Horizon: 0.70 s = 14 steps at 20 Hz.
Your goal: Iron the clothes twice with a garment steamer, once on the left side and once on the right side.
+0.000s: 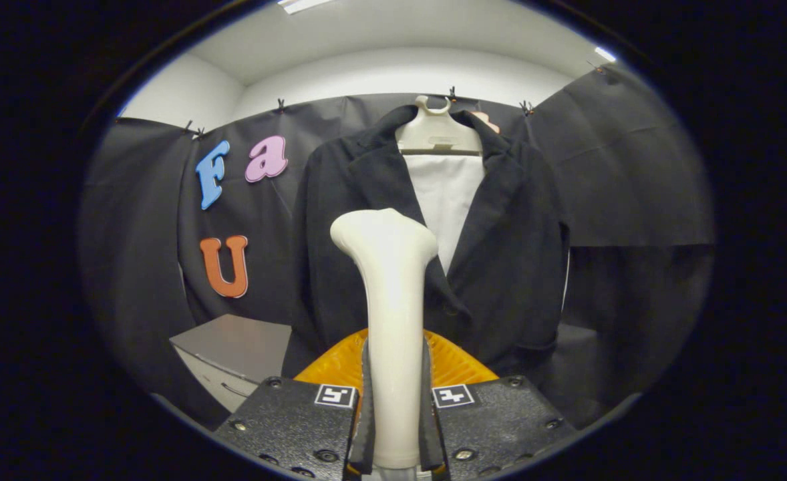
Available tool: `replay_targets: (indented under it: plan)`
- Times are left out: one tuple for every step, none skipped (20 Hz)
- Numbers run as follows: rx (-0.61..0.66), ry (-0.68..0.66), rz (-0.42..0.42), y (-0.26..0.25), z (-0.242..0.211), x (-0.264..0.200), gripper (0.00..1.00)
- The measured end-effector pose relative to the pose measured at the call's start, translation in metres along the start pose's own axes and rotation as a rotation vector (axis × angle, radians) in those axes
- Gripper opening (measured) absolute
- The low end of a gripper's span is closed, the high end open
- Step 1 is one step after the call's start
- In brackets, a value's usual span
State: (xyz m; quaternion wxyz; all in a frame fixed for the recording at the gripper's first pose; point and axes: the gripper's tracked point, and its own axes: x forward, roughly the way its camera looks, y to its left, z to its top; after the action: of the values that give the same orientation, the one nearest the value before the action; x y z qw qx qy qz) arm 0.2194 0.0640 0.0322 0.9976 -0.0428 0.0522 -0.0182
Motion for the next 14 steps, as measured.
replay_targets:
  plan:
    - [-0.003,0.011,0.001,0.001,-0.008,-0.003,0.29]
    - [-0.005,0.021,0.000,0.001,-0.016,-0.005,0.29]
    - [-0.009,0.030,-0.002,0.001,-0.024,-0.007,0.29]
    - [-0.016,0.041,-0.003,0.002,-0.033,-0.009,0.29]
    - [-0.023,0.057,-0.007,0.001,-0.044,-0.011,0.29]
    - [-0.023,0.074,-0.014,0.000,-0.055,-0.012,0.29]
    - [-0.021,0.094,-0.018,-0.001,-0.066,-0.014,0.29]
    - [-0.020,0.113,-0.021,-0.003,-0.076,-0.016,0.29]
    - [-0.015,0.127,-0.031,-0.004,-0.087,-0.017,0.29]
    - [-0.019,0.141,-0.040,-0.007,-0.097,-0.019,0.29]
    - [-0.025,0.157,-0.048,-0.007,-0.110,-0.020,0.29]
    - [-0.024,0.170,-0.055,-0.009,-0.119,-0.021,0.29]
    - [-0.021,0.180,-0.063,-0.012,-0.126,-0.021,0.29]
    - [-0.015,0.190,-0.075,-0.015,-0.132,-0.022,0.29]
